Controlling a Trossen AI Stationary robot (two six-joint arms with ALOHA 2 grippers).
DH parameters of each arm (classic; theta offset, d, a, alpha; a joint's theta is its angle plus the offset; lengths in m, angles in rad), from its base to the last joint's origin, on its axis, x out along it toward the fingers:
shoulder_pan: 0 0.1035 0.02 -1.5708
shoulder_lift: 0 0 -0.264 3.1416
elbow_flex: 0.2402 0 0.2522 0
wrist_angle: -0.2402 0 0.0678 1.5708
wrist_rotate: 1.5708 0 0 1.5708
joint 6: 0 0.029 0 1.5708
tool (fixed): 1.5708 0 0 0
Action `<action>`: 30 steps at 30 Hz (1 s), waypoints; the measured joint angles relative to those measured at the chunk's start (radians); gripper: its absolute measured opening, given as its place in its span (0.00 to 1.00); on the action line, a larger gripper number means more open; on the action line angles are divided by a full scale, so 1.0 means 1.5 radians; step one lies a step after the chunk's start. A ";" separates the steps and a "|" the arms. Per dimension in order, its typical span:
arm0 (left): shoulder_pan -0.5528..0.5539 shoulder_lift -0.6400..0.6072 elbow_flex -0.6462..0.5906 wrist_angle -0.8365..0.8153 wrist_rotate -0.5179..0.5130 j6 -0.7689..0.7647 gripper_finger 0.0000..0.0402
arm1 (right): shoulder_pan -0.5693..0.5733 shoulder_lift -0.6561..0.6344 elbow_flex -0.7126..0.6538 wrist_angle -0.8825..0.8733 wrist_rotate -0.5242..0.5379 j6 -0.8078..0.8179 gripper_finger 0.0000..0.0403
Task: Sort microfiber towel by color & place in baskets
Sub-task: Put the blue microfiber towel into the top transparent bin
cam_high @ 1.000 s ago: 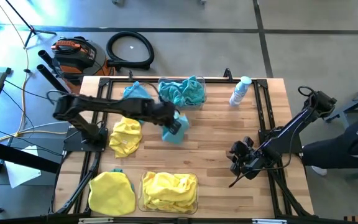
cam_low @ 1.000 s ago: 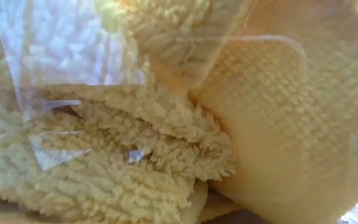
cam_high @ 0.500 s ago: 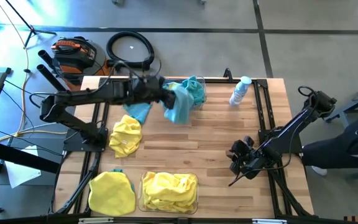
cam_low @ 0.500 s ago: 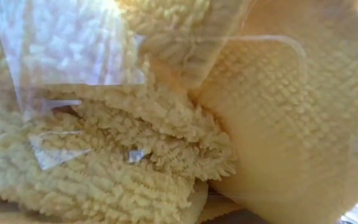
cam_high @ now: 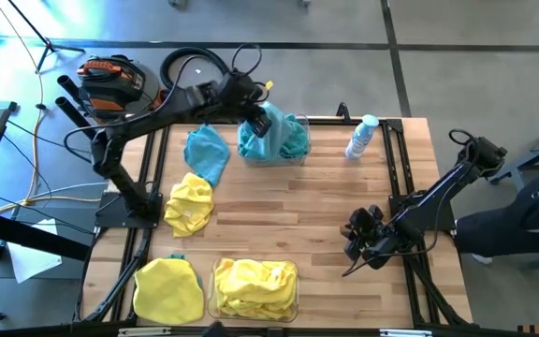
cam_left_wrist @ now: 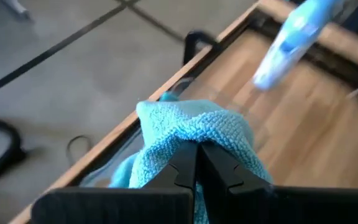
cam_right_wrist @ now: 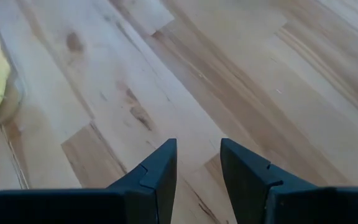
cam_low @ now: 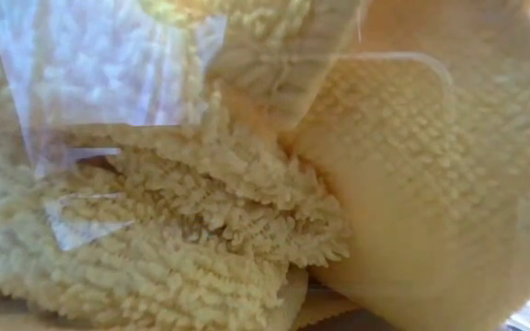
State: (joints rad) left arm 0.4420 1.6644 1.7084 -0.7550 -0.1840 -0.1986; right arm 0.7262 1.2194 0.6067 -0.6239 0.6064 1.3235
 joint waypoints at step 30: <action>0.036 0.318 0.014 0.058 0.121 -0.082 0.00 | -0.131 0.000 0.000 0.002 0.000 0.020 0.29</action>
State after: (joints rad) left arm 0.4961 2.1419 1.7287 -0.6677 -0.0017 -0.3217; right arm 0.5297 1.2198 0.6067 -0.6210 0.6060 1.3540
